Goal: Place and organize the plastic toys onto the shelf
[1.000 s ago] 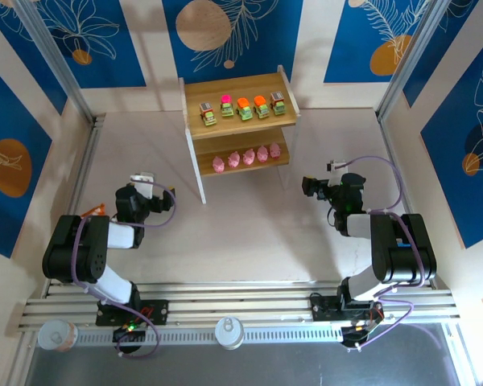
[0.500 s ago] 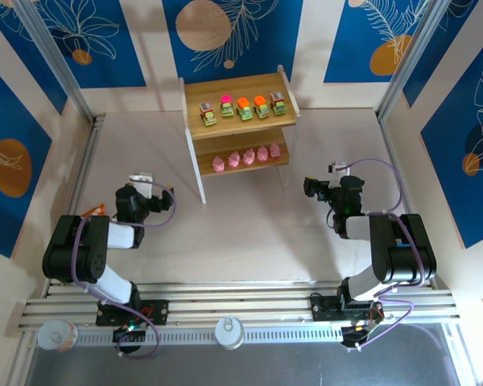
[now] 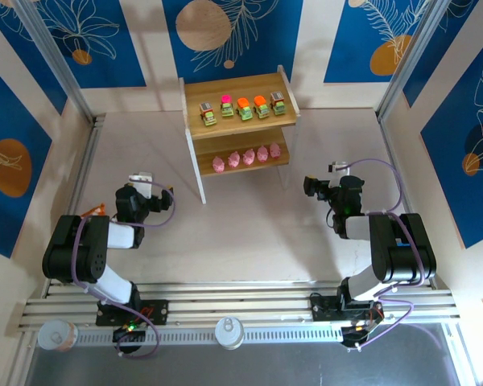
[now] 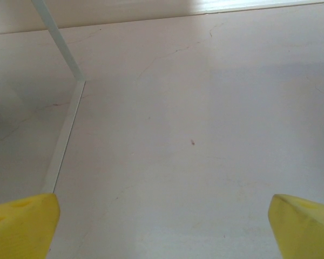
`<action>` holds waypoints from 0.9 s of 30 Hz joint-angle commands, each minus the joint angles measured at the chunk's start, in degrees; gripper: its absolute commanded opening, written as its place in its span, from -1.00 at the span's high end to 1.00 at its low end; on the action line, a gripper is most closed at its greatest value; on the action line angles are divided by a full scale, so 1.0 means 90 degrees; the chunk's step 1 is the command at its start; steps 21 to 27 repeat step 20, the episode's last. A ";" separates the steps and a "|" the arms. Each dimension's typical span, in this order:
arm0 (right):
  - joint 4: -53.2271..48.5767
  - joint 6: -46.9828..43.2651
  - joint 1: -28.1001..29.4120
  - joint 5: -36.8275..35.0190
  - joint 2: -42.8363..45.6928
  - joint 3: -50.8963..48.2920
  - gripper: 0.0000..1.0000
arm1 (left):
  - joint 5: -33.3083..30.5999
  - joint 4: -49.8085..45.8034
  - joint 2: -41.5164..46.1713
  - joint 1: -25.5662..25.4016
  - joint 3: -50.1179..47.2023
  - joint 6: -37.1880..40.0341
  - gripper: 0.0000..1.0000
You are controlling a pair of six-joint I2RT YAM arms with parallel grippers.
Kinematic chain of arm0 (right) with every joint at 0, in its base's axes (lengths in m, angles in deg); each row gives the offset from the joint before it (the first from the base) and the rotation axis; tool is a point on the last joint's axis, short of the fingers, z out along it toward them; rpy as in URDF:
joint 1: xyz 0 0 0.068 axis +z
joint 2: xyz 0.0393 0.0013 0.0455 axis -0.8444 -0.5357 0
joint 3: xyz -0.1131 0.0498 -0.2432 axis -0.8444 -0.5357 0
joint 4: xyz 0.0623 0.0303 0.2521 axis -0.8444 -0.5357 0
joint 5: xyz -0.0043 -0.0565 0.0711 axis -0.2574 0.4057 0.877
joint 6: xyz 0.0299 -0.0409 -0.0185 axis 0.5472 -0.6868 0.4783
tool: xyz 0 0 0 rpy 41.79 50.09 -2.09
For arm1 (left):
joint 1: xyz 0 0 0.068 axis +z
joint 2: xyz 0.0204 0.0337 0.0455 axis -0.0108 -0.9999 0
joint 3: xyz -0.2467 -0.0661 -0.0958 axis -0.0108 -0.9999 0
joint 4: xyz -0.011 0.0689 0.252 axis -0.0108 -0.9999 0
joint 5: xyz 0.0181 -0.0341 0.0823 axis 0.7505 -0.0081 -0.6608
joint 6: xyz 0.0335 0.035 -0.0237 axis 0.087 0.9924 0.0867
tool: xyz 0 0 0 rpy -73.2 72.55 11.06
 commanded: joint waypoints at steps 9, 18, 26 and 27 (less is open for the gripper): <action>0.0196 0.0020 0.0038 -0.0121 -0.0047 -0.0065 -0.99 | 0.0141 0.0086 0.0002 -0.0019 0.0120 0.0046 -0.99; 0.0201 0.0018 0.0038 -0.0123 -0.0046 -0.0063 -0.99 | 0.0162 0.0101 0.0000 -0.0021 0.0128 0.0055 -0.99; 0.0200 0.0017 0.0036 -0.0121 -0.0043 -0.0064 -0.99 | 0.0163 0.0107 0.0001 -0.0024 0.0113 0.0055 -0.99; 0.0200 0.0017 0.0036 -0.0121 -0.0043 -0.0064 -0.99 | 0.0163 0.0107 0.0001 -0.0024 0.0113 0.0055 -0.99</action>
